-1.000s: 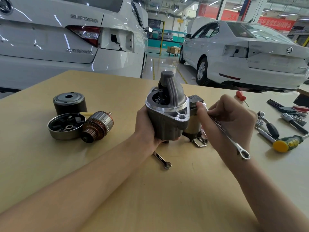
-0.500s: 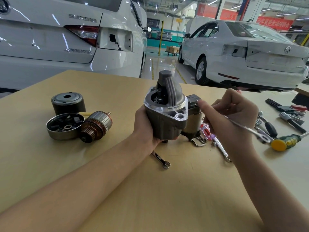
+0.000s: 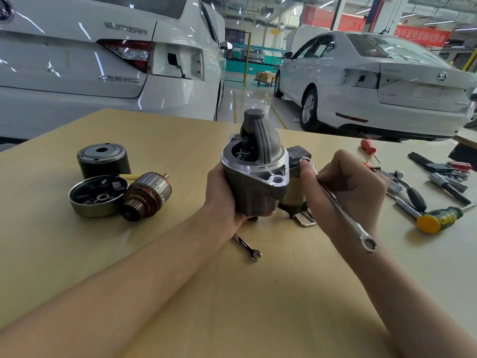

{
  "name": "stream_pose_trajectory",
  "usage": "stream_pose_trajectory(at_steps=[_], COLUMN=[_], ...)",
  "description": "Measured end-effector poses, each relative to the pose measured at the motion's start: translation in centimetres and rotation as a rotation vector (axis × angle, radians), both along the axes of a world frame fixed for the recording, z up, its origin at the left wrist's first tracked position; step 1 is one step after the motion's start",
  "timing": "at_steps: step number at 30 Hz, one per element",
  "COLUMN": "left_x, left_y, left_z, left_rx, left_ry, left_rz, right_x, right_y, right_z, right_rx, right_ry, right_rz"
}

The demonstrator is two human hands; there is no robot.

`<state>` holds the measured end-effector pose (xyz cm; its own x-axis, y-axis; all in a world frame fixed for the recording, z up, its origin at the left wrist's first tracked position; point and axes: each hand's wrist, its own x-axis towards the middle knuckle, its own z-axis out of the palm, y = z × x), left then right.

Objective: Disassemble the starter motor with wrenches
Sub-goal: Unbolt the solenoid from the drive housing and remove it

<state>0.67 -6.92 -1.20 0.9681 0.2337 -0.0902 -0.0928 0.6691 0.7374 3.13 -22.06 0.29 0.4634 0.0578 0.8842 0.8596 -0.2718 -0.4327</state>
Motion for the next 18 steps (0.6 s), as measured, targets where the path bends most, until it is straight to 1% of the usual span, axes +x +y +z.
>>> stream_pose_trajectory(at_steps=[2,5,6,9,11,14,16,18], left_x=[0.0,0.0,0.0,-0.1,-0.1,-0.1,-0.1,-0.1], left_y=[0.0,0.1,0.1,0.0,0.0,0.0,0.0,0.0], left_z=[0.0,0.0,0.0,0.1,0.1,0.1,0.1,0.1], left_rx=[0.008,0.011,0.011,0.01,0.012,0.024,0.013,0.005], left_ry=[-0.002,-0.001,0.0,0.005,0.006,0.019,0.014,0.007], left_rz=[0.0,-0.001,-0.004,-0.009,-0.006,-0.002,0.001,0.004], right_x=[0.0,0.0,0.2,1.0,1.8,2.4,2.4,2.3], right_y=[0.1,0.0,-0.3,-1.0,-1.2,-1.2,-1.2,-1.2], right_z=[0.1,0.8,1.1,2.1,2.2,2.2,2.1,2.2], right_rx=[0.021,0.12,0.16,0.312,0.429,0.478,0.484,0.551], right_ry=[0.033,0.2,0.302,0.732,0.926,1.046,1.056,1.049], right_rz=[0.027,0.135,0.223,0.569,0.662,0.661,0.691,0.743])
